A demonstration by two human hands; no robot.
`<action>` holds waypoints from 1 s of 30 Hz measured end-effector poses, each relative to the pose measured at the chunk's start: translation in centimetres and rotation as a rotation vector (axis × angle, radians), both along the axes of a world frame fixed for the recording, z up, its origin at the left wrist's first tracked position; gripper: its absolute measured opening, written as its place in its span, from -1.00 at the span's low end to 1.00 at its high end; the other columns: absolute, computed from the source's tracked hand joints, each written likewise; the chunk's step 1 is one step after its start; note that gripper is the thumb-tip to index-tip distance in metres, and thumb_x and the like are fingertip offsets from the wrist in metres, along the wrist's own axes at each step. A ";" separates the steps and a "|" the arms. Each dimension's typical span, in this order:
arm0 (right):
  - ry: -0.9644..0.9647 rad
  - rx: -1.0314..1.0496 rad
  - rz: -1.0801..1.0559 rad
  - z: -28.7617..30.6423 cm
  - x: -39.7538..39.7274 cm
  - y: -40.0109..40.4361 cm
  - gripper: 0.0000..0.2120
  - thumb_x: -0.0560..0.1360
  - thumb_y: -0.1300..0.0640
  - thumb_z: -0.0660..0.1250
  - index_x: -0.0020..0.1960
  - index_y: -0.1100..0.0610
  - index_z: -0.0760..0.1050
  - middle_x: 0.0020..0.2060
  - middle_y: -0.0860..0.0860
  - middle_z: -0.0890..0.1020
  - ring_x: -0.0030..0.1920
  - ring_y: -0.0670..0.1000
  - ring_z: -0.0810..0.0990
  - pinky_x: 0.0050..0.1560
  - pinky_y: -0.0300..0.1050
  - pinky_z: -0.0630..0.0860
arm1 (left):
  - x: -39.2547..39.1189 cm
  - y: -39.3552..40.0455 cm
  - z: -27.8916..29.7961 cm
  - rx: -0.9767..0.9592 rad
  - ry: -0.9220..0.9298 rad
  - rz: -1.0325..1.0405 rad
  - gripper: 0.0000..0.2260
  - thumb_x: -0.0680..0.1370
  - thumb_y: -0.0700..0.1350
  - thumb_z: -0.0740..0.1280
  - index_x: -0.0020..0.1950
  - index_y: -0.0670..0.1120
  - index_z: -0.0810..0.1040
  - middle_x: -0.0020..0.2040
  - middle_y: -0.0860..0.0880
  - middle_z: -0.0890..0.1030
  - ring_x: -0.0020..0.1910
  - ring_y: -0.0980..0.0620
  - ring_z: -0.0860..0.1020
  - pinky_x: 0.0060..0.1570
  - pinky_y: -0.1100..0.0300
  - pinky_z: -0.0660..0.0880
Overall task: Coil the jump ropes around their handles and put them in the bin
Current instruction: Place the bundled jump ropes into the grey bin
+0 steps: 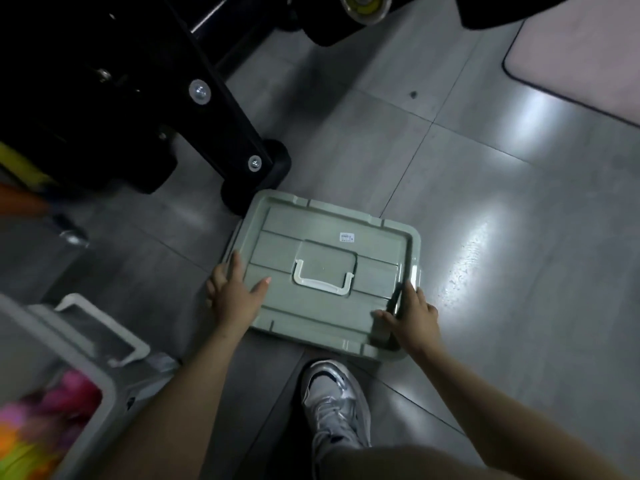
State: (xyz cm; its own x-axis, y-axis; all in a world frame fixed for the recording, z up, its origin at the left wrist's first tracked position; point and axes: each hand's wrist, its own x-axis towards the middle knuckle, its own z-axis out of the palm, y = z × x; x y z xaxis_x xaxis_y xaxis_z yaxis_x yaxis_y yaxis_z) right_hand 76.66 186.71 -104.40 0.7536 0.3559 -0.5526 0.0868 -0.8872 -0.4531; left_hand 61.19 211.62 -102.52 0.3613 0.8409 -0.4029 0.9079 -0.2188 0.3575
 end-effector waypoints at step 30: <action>-0.282 0.202 1.034 19.3 -23.1 22.6 -0.12 0.37 -0.36 0.31 0.52 -0.14 -0.04 0.53 0.04 0.06 0.41 0.22 0.17 0.38 0.09 0.17 | -37.5 -2.3 15.9 0.334 0.104 0.691 -0.33 0.44 0.39 0.20 0.50 0.26 0.11 0.54 -0.14 0.07 0.40 -0.30 0.19 0.35 -0.22 0.16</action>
